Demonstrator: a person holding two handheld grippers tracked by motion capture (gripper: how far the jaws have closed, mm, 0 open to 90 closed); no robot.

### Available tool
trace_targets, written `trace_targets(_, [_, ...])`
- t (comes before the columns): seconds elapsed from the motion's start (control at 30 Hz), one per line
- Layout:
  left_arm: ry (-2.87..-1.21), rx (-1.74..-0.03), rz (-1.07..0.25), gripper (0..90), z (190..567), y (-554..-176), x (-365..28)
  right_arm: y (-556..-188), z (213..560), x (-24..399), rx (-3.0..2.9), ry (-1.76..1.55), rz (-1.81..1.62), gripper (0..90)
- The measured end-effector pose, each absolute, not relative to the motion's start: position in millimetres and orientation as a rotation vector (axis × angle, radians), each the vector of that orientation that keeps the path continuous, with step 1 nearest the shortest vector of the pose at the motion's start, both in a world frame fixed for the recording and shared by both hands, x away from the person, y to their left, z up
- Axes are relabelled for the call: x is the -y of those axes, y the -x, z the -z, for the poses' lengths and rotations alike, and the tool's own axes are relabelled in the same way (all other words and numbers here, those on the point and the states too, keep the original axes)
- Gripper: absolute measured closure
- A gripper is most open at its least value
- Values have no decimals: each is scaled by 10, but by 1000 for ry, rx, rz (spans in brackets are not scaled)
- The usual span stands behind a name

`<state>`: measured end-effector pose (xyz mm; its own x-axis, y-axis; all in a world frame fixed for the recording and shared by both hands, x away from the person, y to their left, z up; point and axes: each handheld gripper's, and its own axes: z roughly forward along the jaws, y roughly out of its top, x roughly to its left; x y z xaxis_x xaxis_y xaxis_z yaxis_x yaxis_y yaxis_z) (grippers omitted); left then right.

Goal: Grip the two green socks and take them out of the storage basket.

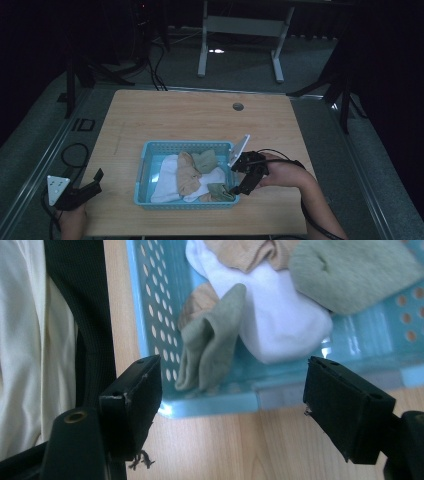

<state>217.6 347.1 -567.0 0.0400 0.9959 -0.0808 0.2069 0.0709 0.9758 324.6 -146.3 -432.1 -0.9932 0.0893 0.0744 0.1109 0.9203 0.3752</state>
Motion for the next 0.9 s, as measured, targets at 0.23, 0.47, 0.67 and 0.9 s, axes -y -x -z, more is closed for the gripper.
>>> trace_targets(0.23, [-1322,-1357,-1009,15,5670,-2177,-3473,-3209,4423,1246,3003,85,537,277])
trace_targets(0.47, [-1324,-1355,-1008,15,5670,-2177,-3472,-3197,4566,1105,3001,20,441,355])
trace_targets(0.67, [-1324,-1354,-1007,15,5670,-2176,-3474,-3215,4692,1026,2982,9,389,432])
trace_targets(0.9, [-1329,-1355,-1007,14,5670,-2173,-3477,-3216,4769,993,3012,-23,369,535])
